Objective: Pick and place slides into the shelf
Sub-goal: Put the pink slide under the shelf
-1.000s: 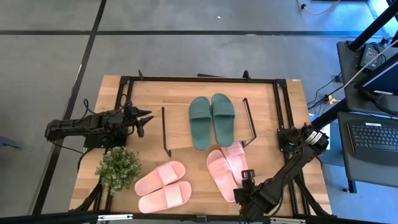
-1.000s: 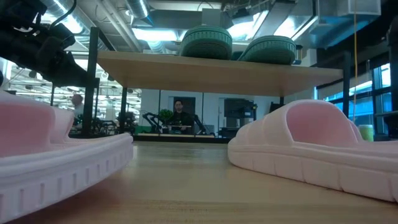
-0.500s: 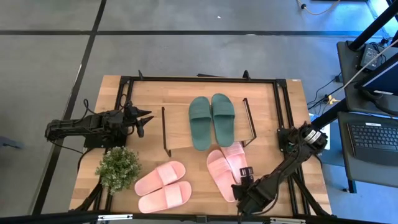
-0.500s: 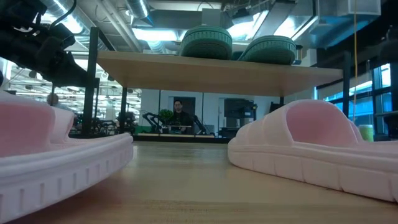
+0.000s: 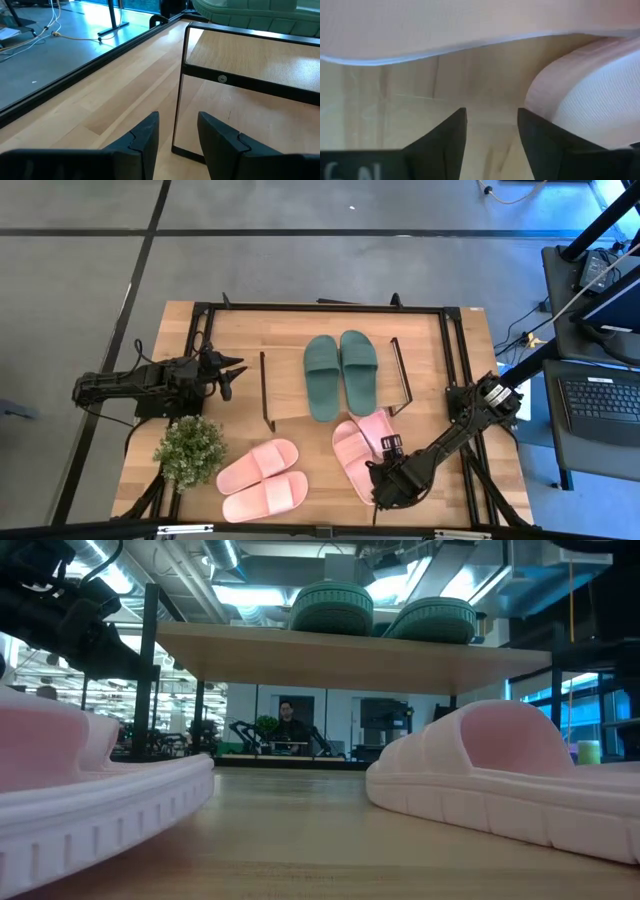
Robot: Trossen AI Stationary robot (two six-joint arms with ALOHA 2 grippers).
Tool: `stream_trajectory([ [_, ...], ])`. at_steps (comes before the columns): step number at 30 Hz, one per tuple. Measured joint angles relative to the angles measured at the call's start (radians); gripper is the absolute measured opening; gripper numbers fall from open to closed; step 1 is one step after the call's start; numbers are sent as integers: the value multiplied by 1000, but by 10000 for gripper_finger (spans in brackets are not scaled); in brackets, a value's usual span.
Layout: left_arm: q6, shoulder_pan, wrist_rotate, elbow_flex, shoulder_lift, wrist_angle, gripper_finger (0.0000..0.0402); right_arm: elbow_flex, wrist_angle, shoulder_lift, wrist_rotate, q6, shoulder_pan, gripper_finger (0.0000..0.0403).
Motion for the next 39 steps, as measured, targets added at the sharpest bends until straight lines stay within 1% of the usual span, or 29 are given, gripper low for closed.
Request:
stream_trajectory([
  [2,0,0,0,0,0,0,127,0,0,0,17,-22,-9,177],
  [4,0,0,0,0,0,0,127,0,-14,0,11,-19,-17,177],
  [7,0,0,6,0,0,-2,127,15,-107,0,-20,31,-16,177],
  [12,1,0,8,0,0,-2,127,40,-251,-9,-25,112,13,177],
  [16,2,0,8,0,0,-2,127,39,-294,-19,-13,137,11,177],
  [18,1,0,8,0,0,-2,127,29,-285,-21,0,123,6,177],
  [30,1,0,8,0,0,-2,127,-44,-184,-20,-1,48,-55,177],
  [35,0,0,8,0,0,-2,127,-39,-170,-20,2,29,-60,177],
  [39,0,0,8,0,0,-2,127,-37,-123,-20,2,15,-60,177],
])
